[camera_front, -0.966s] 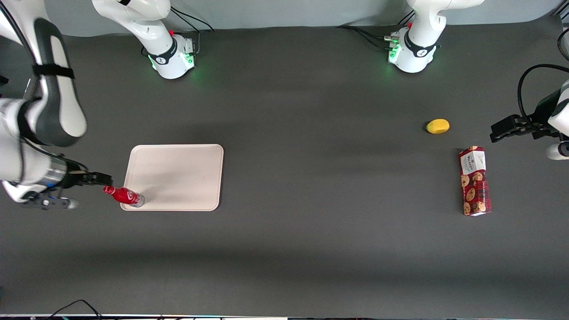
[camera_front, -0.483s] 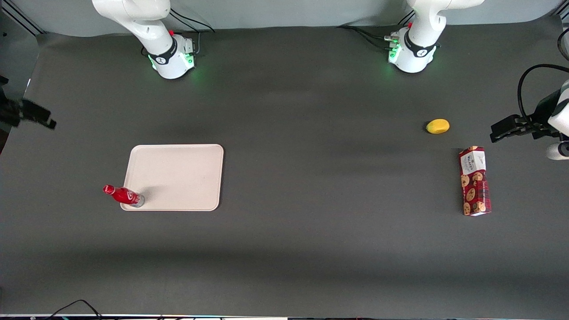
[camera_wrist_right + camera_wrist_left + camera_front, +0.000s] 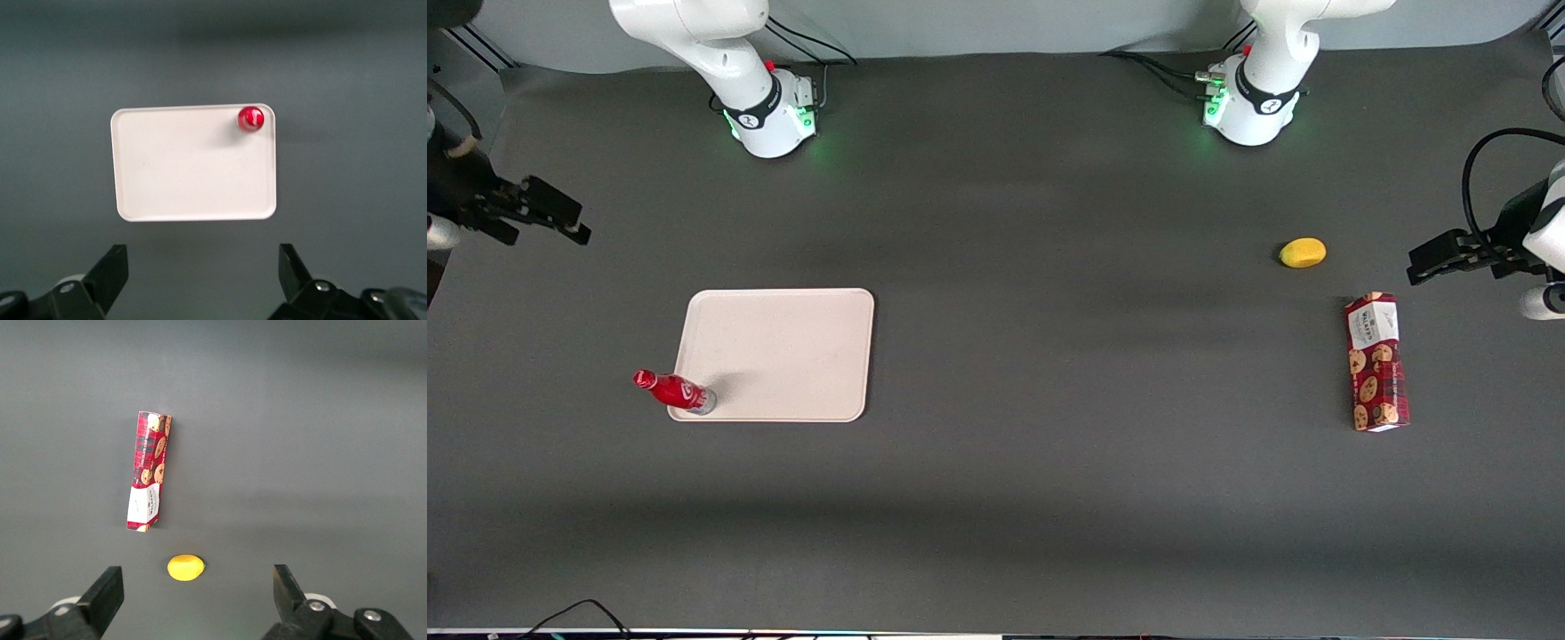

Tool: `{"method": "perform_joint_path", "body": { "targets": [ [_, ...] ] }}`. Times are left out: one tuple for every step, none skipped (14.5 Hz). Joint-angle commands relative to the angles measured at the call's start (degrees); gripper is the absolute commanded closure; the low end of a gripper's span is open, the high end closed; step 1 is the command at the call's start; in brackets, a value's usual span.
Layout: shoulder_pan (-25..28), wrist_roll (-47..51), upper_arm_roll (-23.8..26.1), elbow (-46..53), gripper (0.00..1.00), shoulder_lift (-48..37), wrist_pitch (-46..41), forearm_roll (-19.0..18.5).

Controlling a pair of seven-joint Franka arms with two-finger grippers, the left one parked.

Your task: Place coke bottle on tray

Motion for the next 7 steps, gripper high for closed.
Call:
{"method": "perform_joint_path", "body": {
  "targets": [
    [-0.3,0.5,-0.4,4.3,0.00,4.6,1.7,1.5],
    [-0.7,0.2,-0.4,5.4,0.00,5.6,1.5,1.4],
    [-0.8,0.1,-0.4,5.7,0.00,6.0,1.6,1.4],
    [-0.8,0.0,-0.4,5.8,0.00,6.2,1.6,1.3],
    [-0.8,0.1,-0.4,5.8,0.00,6.5,1.7,1.2],
    [-0.8,0.1,-0.4,5.9,0.00,6.7,1.7,1.3],
    [-0.8,0.1,-0.4,5.9,0.00,6.7,1.7,1.2]
  ]
}}
